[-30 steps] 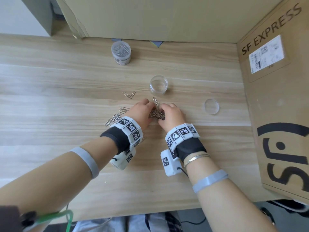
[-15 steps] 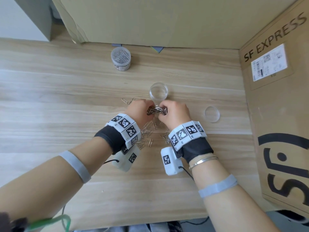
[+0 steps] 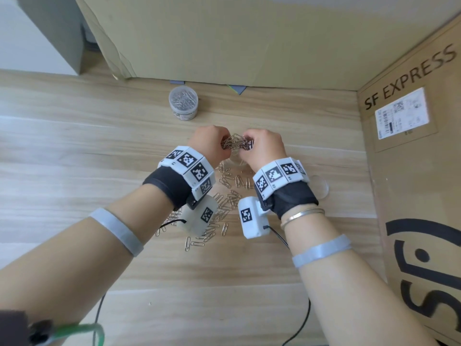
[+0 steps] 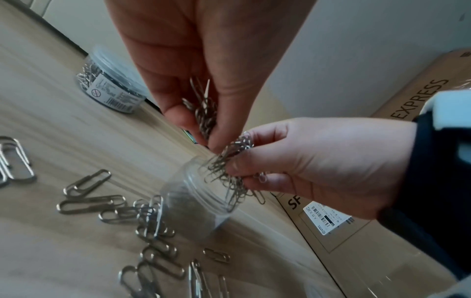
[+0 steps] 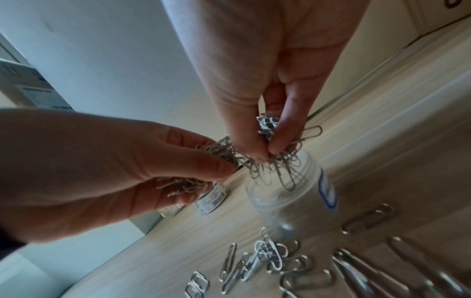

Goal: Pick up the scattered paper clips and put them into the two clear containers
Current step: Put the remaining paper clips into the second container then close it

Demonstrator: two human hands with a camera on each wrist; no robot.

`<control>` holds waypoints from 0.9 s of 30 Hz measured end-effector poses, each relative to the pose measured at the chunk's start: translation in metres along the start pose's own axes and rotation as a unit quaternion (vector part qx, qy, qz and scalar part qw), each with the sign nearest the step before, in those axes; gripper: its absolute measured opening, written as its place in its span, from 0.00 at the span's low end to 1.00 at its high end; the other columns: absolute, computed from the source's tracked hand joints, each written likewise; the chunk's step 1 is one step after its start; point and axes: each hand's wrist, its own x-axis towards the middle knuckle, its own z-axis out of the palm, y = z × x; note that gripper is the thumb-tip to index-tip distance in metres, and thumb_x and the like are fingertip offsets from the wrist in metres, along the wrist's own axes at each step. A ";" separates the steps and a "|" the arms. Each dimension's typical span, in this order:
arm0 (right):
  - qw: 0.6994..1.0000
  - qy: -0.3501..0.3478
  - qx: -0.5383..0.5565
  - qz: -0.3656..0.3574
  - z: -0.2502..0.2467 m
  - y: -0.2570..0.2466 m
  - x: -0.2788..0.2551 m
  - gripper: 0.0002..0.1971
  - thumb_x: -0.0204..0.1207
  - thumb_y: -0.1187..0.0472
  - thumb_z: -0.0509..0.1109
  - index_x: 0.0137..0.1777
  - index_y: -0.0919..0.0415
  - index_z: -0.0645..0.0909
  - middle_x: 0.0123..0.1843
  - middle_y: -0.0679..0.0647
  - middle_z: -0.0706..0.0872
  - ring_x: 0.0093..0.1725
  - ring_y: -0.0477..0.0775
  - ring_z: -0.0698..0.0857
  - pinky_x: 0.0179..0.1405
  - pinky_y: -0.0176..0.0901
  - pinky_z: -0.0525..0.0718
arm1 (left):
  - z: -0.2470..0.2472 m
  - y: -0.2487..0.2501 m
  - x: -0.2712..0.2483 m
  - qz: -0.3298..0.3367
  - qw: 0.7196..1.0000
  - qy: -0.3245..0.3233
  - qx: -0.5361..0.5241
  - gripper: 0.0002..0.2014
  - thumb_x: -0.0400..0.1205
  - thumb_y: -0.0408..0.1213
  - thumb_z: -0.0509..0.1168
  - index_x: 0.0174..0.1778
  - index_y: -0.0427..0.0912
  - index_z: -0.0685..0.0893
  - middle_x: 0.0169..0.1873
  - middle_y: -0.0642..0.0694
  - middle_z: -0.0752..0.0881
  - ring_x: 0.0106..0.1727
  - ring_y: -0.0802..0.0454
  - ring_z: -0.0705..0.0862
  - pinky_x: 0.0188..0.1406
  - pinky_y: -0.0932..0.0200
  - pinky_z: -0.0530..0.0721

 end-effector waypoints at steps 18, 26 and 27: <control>0.993 0.069 0.071 0.061 -0.009 0.032 -0.002 0.12 0.78 0.65 0.62 0.54 0.55 0.85 0.51 0.52 0.91 0.50 0.53 0.88 0.47 0.33 0.78 | 0.011 0.016 0.012 0.000 1.000 -0.008 0.018 0.11 0.78 0.34 0.65 0.54 0.37 0.83 0.54 0.40 0.87 0.55 0.42 0.83 0.42 0.59 0.72; 0.996 0.013 0.017 0.086 -0.002 0.050 -0.017 0.14 0.77 0.65 0.61 0.55 0.54 0.85 0.52 0.51 0.90 0.54 0.53 0.87 0.49 0.35 0.78 | 0.013 0.017 0.011 0.000 1.000 -0.014 -0.028 0.17 0.77 0.40 0.68 0.62 0.42 0.83 0.61 0.45 0.86 0.61 0.47 0.83 0.57 0.59 0.78; 0.996 0.002 0.016 0.086 0.001 0.050 -0.019 0.14 0.77 0.65 0.61 0.56 0.54 0.86 0.54 0.51 0.90 0.55 0.53 0.87 0.52 0.37 0.80 | 0.012 0.017 0.010 -0.002 0.999 -0.011 -0.039 0.17 0.79 0.41 0.67 0.63 0.42 0.83 0.62 0.45 0.86 0.62 0.47 0.83 0.59 0.59 0.78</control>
